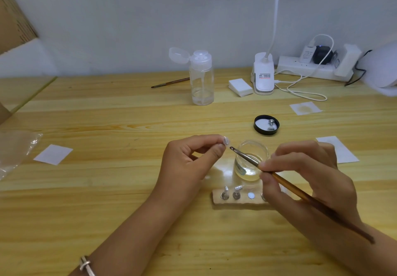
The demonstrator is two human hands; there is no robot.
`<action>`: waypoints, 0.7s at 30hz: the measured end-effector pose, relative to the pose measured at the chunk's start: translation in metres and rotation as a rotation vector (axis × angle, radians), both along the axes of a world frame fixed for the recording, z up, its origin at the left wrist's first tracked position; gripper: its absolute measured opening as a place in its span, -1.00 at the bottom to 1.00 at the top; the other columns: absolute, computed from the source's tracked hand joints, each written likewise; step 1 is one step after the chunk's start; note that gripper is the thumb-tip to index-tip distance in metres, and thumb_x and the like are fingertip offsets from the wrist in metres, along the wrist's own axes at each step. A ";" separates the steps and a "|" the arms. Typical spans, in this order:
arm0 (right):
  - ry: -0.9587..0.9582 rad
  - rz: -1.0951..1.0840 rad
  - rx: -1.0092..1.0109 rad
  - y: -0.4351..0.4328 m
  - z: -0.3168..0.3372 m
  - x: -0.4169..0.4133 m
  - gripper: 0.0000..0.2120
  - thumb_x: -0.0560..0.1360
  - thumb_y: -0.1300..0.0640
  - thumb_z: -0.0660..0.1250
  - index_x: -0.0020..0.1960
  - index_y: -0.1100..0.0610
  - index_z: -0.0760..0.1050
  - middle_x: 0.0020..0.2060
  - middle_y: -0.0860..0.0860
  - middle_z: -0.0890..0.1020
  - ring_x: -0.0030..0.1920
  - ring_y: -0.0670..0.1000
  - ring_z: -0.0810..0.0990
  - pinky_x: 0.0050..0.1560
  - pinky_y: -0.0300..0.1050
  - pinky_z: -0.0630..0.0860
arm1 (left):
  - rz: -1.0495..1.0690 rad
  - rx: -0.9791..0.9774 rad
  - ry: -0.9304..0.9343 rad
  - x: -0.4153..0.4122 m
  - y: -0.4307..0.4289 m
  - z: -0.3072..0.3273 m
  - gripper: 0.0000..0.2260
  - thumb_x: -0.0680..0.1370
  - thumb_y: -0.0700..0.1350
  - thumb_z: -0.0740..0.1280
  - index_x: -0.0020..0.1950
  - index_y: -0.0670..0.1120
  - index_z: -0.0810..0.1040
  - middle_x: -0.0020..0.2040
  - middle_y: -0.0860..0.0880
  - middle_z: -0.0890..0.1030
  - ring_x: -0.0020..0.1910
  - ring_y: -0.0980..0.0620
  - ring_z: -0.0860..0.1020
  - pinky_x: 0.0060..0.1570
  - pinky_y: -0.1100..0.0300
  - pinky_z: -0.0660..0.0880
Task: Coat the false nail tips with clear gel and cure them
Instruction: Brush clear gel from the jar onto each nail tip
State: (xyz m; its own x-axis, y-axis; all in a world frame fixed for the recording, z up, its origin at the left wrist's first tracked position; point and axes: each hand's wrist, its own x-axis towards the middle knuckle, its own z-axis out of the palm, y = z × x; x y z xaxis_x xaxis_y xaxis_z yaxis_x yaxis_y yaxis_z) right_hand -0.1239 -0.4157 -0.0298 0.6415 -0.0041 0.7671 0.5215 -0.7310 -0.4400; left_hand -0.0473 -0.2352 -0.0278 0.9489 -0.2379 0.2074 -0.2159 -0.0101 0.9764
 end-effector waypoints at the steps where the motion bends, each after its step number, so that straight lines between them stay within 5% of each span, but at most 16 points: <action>1: -0.008 0.001 0.003 -0.001 0.000 0.000 -0.89 0.42 0.14 0.39 -0.15 0.17 0.65 -0.14 -0.08 0.59 0.03 -0.25 0.47 -0.08 0.13 0.43 | 0.000 0.009 -0.007 0.000 0.000 0.000 -0.84 0.49 -0.23 0.46 -0.10 0.04 0.74 -0.11 0.07 0.73 -0.16 0.14 0.61 -0.33 0.39 0.50; 9: 0.002 0.012 -0.025 -0.003 -0.004 0.004 -0.91 0.47 0.12 0.40 -0.05 0.09 0.64 -0.07 -0.24 0.52 0.09 -0.24 0.48 0.05 -0.07 0.37 | -0.010 0.051 -0.065 -0.002 -0.002 0.001 -0.79 0.48 -0.27 0.46 -0.13 0.06 0.73 -0.23 0.14 0.67 -0.23 0.25 0.54 -0.39 0.43 0.41; 21: 0.009 0.010 -0.029 -0.002 -0.002 0.004 -0.89 0.45 0.11 0.39 -0.08 0.12 0.65 -0.07 -0.16 0.57 0.07 -0.29 0.45 0.04 -0.08 0.36 | 0.013 0.060 -0.050 -0.002 -0.002 0.003 -0.80 0.48 -0.25 0.46 -0.13 0.08 0.73 -0.20 0.12 0.69 -0.21 0.22 0.57 -0.40 0.43 0.42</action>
